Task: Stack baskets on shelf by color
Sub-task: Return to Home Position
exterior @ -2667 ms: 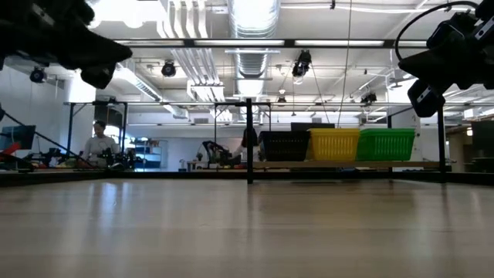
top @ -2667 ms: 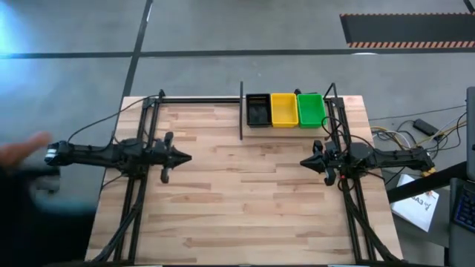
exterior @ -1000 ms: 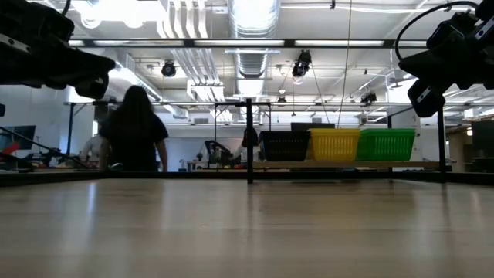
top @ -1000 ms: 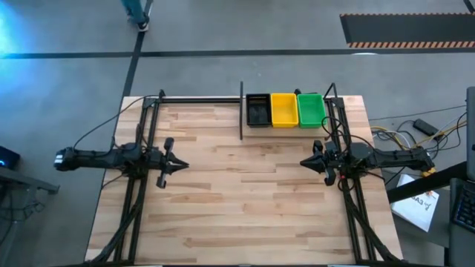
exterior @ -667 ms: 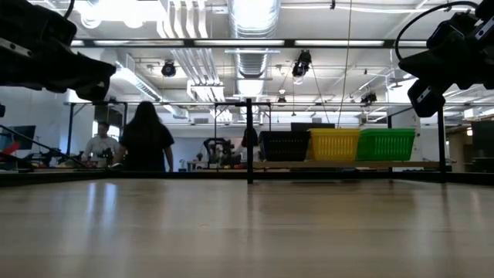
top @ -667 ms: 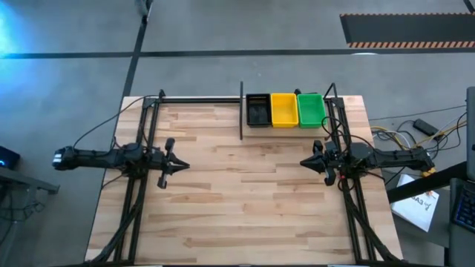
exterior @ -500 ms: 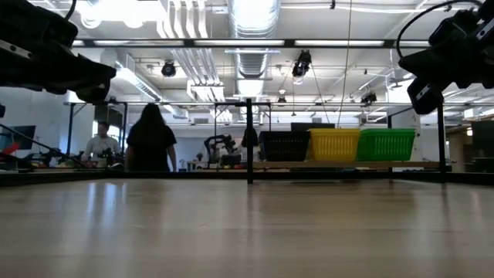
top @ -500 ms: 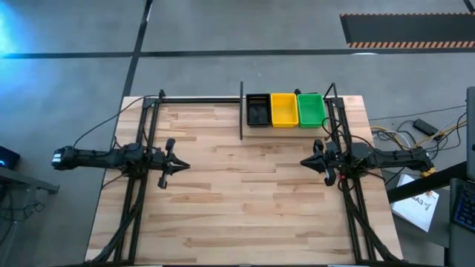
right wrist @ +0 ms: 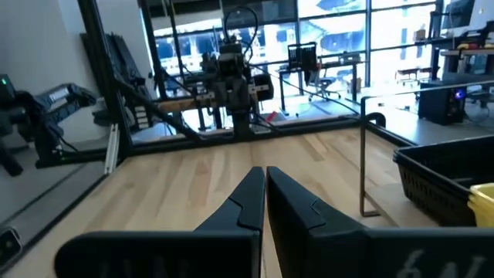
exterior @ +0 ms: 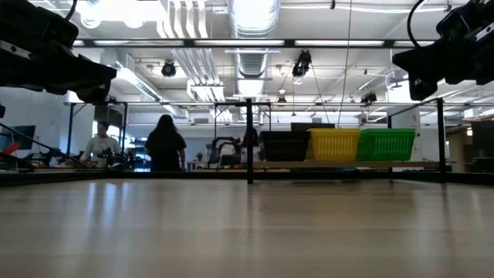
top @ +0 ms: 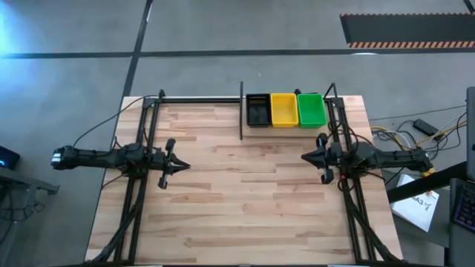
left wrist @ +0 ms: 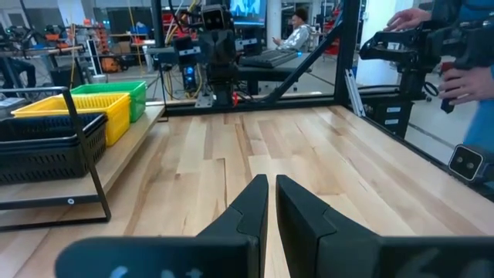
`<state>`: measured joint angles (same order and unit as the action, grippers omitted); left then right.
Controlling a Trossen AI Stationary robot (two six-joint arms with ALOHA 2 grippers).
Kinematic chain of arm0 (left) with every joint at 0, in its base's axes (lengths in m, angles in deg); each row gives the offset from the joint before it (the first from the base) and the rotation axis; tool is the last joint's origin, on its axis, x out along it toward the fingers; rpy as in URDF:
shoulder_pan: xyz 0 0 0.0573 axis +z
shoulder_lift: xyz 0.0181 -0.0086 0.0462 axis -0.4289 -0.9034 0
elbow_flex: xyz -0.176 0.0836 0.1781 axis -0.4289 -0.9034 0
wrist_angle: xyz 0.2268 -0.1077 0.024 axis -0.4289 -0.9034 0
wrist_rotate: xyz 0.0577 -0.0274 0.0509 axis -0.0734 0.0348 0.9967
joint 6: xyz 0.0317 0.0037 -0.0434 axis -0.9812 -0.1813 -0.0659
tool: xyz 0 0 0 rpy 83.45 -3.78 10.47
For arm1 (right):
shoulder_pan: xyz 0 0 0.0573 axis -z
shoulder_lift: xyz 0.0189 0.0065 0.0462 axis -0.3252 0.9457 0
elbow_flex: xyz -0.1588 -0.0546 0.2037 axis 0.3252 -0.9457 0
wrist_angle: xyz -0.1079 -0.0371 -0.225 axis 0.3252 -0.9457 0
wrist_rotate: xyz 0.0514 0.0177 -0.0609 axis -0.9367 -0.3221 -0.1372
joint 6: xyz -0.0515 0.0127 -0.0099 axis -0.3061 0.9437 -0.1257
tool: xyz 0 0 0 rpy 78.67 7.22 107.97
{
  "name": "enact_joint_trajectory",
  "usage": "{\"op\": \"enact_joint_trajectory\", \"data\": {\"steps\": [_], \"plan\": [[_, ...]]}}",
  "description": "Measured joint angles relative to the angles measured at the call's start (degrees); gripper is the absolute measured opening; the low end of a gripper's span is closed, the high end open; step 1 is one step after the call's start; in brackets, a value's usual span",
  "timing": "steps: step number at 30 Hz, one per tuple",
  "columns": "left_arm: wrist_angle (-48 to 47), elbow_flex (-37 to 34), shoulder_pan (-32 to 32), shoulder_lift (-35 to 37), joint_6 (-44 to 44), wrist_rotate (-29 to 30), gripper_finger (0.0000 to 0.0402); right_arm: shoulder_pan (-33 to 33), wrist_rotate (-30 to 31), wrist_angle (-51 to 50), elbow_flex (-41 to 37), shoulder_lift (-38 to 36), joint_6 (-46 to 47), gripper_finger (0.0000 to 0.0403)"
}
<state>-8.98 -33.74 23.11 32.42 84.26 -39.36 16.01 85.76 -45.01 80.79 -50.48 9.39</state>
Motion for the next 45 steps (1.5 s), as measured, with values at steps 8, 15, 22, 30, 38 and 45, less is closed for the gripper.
{"op": "enact_joint_trajectory", "data": {"steps": [8, 15, 22, 30, 38, 45], "plan": [[0.0, 0.0, 0.0, 0.0, 0.0, 0.0, 0.0013, 0.0, 0.0, -0.6, 0.0, 0.0, -0.9, 0.0009], [0.0, 0.0, 0.0, 0.0, 0.0, 0.0, 0.0013, 0.0, 0.0, -0.6, 0.0, 0.2, 0.4, 0.0009], [0.0, 0.0, 0.0, -0.1, 0.0, -0.1, 0.0013, 0.0, 0.0, -0.5, 0.0, 1.7, 0.4, 0.0009], [0.0, 0.0, 0.0, 0.0, 0.0, -0.1, 0.0013, 0.0, 0.0, -0.5, 0.0, 1.9, 0.4, 0.0009], [0.0, 0.0, 0.0, -0.1, 0.0, -0.1, 0.0013, 0.0, 0.0, -0.5, 0.0, 1.9, 0.4, 0.0009], [0.0, 0.0, 0.0, -0.1, 0.0, -0.1, 0.0013, 0.0, 0.0, -0.5, 0.0, 1.9, 0.4, 0.0009]]}}
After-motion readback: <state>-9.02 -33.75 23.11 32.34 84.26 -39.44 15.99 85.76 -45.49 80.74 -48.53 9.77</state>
